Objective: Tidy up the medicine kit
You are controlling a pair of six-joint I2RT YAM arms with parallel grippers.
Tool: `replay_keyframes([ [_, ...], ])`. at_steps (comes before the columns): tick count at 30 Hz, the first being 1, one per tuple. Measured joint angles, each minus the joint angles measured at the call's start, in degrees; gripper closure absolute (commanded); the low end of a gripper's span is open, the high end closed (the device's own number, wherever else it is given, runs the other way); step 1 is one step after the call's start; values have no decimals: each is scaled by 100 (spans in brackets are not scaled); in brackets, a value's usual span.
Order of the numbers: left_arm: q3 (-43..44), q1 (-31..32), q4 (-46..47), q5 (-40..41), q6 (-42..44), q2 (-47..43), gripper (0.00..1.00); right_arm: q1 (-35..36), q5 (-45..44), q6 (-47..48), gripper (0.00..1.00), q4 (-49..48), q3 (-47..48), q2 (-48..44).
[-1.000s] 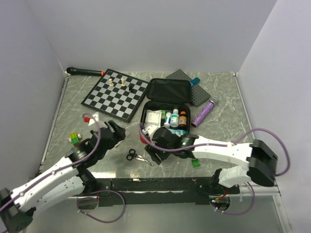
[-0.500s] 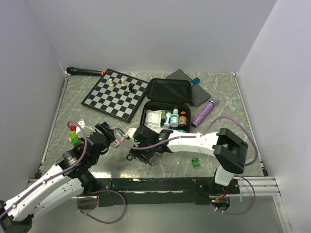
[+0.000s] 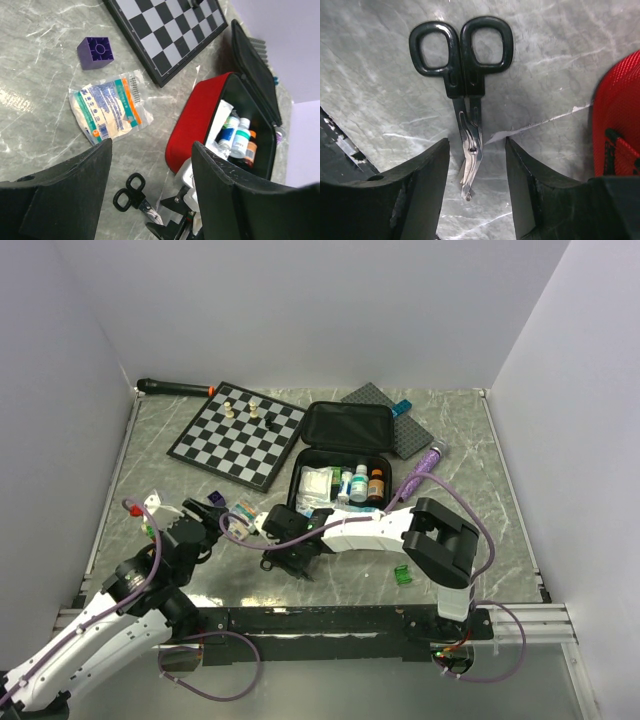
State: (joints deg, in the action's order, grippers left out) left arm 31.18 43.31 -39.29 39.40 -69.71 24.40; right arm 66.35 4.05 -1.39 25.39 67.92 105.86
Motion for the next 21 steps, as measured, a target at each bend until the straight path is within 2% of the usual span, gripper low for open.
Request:
replay_keyframes([
  [10, -98, 0, -26, -9, -17, -212, 31, 22, -107, 28, 55, 4, 42, 39],
  [21, -155, 0, -52, -7, -20, -212, 31, 179, -376, 42, 53, 4, 22, 39],
])
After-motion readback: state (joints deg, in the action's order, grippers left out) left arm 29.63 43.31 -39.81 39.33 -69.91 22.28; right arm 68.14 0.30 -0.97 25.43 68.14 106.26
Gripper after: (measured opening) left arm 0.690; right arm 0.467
